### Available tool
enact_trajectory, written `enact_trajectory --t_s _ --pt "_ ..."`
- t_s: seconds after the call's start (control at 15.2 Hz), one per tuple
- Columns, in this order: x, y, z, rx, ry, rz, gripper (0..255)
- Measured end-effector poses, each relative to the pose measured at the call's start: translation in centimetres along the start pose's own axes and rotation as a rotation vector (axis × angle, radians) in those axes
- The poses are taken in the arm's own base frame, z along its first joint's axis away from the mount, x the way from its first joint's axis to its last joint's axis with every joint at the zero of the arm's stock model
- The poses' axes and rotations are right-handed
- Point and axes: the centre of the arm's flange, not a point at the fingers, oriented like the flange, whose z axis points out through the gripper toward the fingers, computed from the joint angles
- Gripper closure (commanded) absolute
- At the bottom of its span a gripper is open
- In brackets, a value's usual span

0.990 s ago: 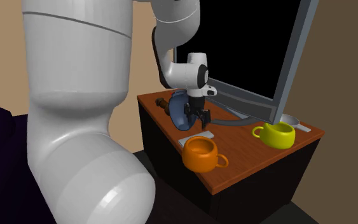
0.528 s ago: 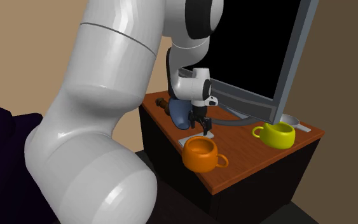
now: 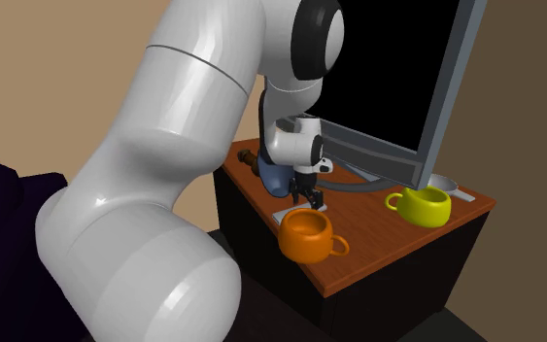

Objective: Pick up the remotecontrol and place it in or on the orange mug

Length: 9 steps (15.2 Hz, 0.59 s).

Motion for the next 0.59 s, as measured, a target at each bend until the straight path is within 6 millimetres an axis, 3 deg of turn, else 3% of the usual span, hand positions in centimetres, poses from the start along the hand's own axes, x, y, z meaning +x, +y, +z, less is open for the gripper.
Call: enact_trajectory --t_s 0.4,0.46,0.59 --pt "-0.24 -0.22 0.66 0.001 -0.004 -0.004 0" --pt "-0.24 -0.21 0.66 0.000 -0.004 -0.004 255" --pt "-0.56 -0.55 0.80 0.002 -0.007 -0.012 255"
